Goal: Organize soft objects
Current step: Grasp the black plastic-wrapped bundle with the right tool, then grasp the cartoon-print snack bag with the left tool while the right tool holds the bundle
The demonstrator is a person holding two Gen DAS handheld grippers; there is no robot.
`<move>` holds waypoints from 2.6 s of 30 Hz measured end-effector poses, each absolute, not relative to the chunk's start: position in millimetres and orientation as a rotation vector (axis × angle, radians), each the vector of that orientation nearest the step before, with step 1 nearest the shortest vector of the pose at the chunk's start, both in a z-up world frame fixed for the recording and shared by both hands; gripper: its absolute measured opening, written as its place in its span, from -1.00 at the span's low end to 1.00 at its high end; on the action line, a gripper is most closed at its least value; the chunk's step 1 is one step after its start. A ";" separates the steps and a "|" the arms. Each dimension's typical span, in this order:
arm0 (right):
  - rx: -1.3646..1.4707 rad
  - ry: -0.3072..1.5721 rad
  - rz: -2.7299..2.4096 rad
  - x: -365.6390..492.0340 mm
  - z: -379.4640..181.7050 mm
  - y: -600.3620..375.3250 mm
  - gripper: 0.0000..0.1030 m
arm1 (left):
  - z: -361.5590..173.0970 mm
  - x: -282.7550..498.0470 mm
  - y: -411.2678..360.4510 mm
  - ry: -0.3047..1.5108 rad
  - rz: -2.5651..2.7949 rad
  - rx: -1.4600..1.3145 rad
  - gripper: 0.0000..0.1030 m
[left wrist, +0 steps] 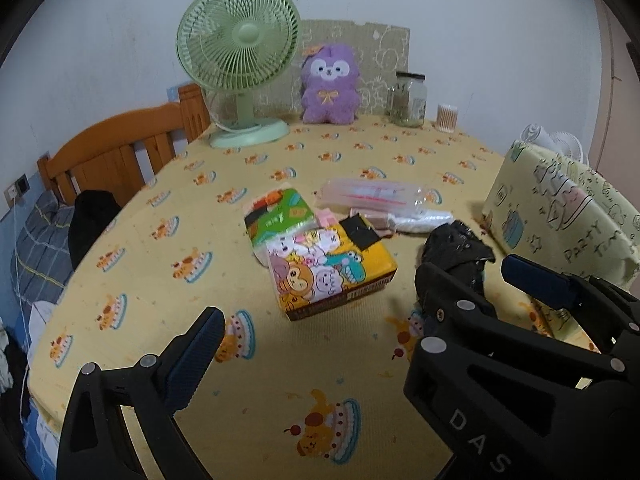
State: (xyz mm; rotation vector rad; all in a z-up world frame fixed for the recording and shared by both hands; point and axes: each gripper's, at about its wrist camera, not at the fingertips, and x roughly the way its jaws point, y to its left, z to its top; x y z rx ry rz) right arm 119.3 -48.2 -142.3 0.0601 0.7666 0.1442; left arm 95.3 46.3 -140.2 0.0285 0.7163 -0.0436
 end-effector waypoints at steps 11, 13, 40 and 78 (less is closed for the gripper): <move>0.099 0.841 0.186 132.4 -162.7 -52.0 -0.09 | -155.4 109.0 42.8 0.801 -0.078 0.017 0.96; 0.083 0.830 0.163 130.7 -161.5 -52.0 -0.37 | -154.5 108.0 41.8 0.787 -0.046 0.038 0.94; 0.066 0.709 0.132 146.1 -133.6 -60.1 -0.45 | -140.3 141.0 36.6 0.765 -0.038 0.015 0.94; 0.109 0.730 0.166 146.9 -137.4 -64.0 -0.45 | -139.7 135.5 37.4 0.806 -0.011 0.018 0.55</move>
